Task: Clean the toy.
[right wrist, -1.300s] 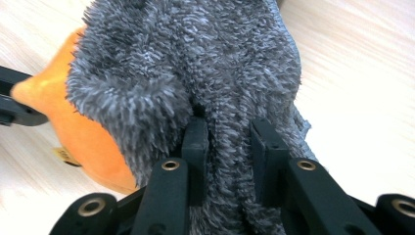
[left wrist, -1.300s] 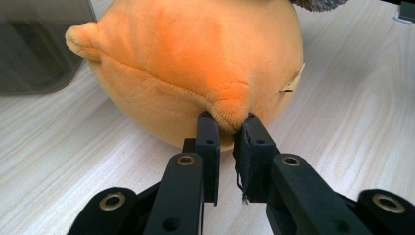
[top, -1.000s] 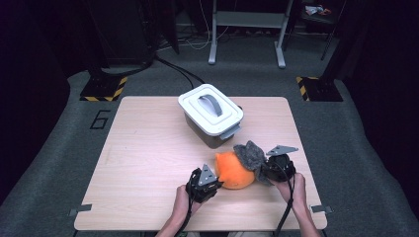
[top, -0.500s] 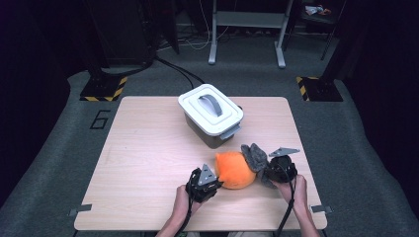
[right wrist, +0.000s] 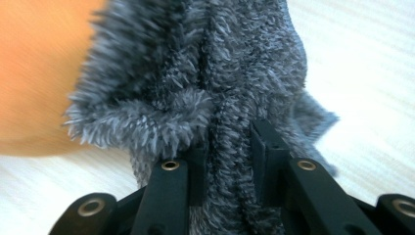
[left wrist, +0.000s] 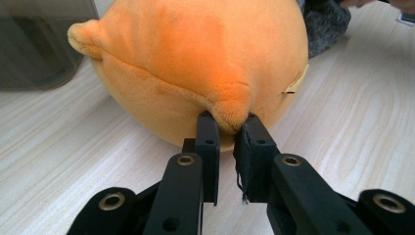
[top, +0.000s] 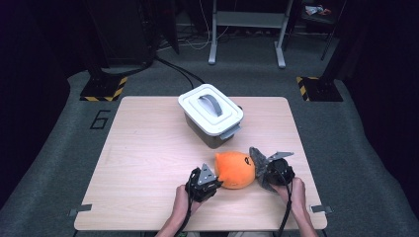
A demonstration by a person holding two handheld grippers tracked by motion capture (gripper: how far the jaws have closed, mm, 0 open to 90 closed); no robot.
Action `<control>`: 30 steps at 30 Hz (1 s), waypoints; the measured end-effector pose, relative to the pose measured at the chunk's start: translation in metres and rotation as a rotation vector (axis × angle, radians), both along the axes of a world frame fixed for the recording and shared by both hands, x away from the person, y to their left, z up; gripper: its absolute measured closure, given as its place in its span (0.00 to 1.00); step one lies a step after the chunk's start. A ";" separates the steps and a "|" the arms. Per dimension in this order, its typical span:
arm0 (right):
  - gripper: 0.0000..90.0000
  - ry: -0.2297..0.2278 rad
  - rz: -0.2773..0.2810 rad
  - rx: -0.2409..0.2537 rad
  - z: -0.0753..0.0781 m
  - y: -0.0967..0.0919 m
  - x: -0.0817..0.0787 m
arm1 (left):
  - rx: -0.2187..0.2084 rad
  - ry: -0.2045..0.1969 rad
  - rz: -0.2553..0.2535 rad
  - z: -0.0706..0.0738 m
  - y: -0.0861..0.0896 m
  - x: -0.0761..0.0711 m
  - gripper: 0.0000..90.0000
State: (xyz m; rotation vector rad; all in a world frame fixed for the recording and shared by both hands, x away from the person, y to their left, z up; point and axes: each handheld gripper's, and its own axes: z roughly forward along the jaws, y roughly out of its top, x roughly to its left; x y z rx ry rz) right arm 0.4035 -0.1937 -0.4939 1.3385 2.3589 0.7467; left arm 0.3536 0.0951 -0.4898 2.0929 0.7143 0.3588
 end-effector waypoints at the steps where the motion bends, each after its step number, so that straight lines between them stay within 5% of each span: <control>1: 0.79 0.002 0.003 0.002 -0.002 0.000 0.001 | -0.002 0.004 0.007 0.000 0.000 0.000 0.89; 6: 0.79 0.000 -0.007 0.008 0.004 -0.005 -0.001 | 0.005 0.008 0.004 0.001 0.001 0.001 0.89; 12: 0.79 -0.086 -0.030 0.051 0.032 -0.015 -0.014 | 0.011 0.010 0.010 -0.001 0.003 0.002 0.89; 18: 0.79 -0.172 0.009 0.086 0.055 -0.011 -0.024 | 0.010 0.023 0.008 -0.003 0.004 0.004 0.88; 30: 0.79 -0.253 0.063 0.148 0.088 0.002 -0.031 | 0.018 0.009 -0.010 -0.003 0.002 0.004 0.89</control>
